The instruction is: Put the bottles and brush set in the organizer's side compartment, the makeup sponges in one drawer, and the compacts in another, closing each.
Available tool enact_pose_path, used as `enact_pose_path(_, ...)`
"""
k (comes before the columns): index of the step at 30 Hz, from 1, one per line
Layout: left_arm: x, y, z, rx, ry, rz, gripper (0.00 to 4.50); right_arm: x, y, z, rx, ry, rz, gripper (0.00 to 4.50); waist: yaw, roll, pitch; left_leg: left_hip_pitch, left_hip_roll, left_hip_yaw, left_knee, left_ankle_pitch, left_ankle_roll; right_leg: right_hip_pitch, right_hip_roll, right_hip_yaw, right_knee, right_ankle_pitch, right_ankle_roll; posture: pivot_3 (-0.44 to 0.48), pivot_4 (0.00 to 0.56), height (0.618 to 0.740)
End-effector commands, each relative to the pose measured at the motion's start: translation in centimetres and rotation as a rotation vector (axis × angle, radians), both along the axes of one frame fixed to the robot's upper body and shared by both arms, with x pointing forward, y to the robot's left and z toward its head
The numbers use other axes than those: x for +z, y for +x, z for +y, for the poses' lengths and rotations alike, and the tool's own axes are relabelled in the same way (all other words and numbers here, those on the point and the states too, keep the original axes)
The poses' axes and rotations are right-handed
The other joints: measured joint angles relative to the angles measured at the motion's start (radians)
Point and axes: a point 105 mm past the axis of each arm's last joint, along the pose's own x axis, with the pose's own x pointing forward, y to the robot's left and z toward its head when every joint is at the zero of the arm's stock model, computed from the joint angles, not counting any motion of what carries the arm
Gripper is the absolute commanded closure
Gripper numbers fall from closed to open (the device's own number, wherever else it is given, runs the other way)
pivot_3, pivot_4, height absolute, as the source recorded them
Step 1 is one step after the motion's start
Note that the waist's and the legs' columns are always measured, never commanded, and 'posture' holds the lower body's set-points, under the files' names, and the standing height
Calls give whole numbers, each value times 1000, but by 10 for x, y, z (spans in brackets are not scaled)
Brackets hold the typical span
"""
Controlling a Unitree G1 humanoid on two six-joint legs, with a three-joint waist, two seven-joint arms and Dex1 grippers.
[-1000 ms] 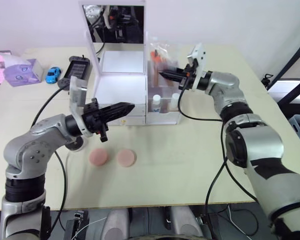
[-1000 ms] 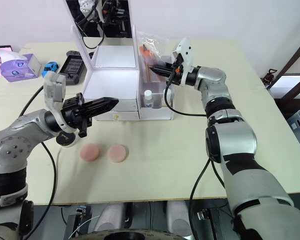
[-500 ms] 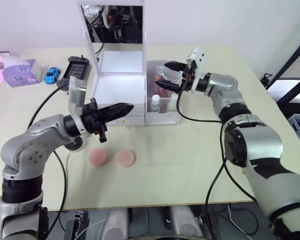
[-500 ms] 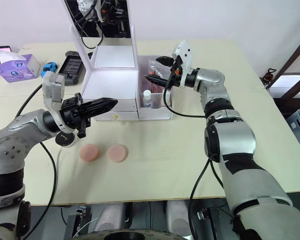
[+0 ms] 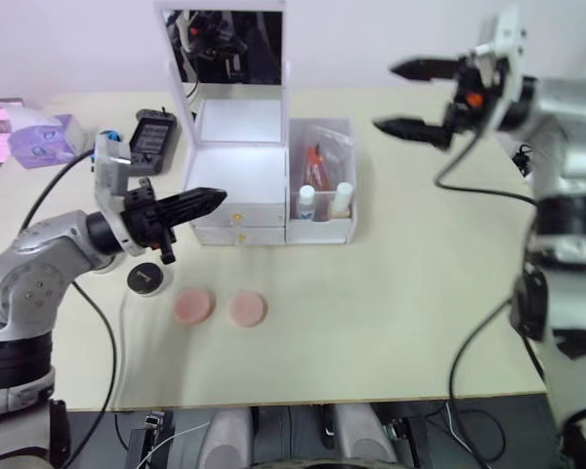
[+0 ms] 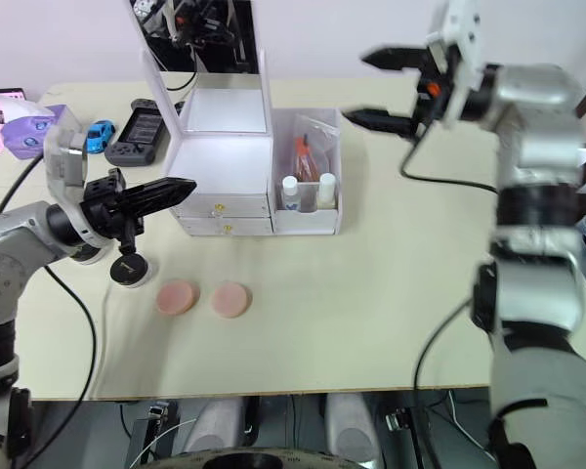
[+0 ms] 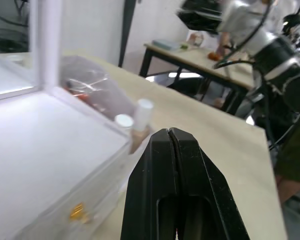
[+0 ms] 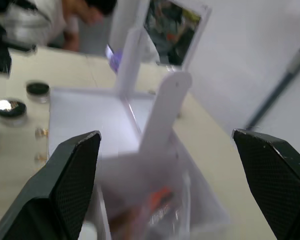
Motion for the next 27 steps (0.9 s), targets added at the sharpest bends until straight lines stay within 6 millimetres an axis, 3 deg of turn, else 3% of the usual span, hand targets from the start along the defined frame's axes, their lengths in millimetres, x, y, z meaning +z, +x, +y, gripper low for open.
enact_pose_path(1,10,2,22,34,77,-72,4500,1,-25,-17,-66,-7,34,51,0,0,0,0,0,0,0,0,0,0,0,0,0,-1,-1,0,150,740)
enact_pose_path(6,6,8,63,104,182,-65,4500,-26,-45,-73,-266,46,115,51,-4,0,0,0,0,2,2,0,0,0,0,2,0,-1,-3,0,150,740)
enact_pose_path(10,1,13,82,131,212,-52,4500,-36,-48,-82,-373,59,72,51,-9,1,1,1,0,3,2,0,0,0,0,3,0,-1,-3,0,150,740)
enact_pose_path(16,10,7,62,21,153,-88,4500,-32,-35,-42,-398,-122,-36,51,-13,1,1,2,1,4,2,0,0,-1,0,4,1,1,-5,0,150,740)
enact_pose_path(20,19,2,50,-14,135,-117,4500,-25,-27,-2,-292,-140,63,51,-11,1,1,0,1,6,1,0,0,-6,0,6,2,1,-5,0,150,740)
enact_pose_path(22,25,4,40,-5,129,-154,4500,-15,-14,27,-224,-165,56,51,-11,1,1,-1,1,5,1,0,0,-6,1,6,2,1,-5,0,150,740)
enact_pose_path(25,29,13,24,48,114,-187,4500,-6,4,59,-170,-176,103,898,-12,1,1,-1,1,6,1,0,0,-6,1,7,2,1,-5,0,150,740)
enact_pose_path(27,31,12,12,51,63,-188,4500,-8,19,67,-173,-238,92,1942,-7,-1,0,-1,0,5,1,0,0,-7,1,7,3,2,-3,0,150,740)
